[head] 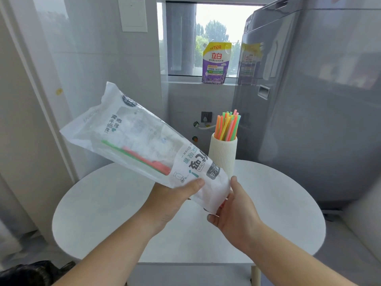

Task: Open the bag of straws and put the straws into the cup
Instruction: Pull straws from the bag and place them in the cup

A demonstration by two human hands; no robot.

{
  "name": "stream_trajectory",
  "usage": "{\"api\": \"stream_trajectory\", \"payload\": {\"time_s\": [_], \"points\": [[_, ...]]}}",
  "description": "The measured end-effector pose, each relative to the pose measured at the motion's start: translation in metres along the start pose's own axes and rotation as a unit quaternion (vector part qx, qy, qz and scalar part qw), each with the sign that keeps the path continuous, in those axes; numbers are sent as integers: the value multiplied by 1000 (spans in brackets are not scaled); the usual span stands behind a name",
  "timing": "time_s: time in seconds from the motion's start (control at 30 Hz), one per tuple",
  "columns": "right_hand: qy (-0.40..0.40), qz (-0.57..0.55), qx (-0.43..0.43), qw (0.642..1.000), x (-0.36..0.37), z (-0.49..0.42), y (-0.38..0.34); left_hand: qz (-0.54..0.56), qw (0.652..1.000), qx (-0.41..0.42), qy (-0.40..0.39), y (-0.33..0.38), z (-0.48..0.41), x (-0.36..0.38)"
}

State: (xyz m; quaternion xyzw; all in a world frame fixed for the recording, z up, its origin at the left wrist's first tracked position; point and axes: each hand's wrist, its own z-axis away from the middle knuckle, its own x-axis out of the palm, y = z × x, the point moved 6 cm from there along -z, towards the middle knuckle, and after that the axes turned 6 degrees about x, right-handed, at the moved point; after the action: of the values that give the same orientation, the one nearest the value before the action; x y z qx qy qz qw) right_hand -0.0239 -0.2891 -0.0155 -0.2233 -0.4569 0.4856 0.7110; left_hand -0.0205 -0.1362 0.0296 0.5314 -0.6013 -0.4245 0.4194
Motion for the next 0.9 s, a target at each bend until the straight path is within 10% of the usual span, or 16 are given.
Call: {"api": "stream_trajectory", "payload": {"time_s": [0.27,0.9], "points": [[29,40,19,999,0,2,7,19,997,-26,-74,-4,2,15],[-99,-31,133,986,19,2,33,45,994,67,68,10,-11,-6]]}}
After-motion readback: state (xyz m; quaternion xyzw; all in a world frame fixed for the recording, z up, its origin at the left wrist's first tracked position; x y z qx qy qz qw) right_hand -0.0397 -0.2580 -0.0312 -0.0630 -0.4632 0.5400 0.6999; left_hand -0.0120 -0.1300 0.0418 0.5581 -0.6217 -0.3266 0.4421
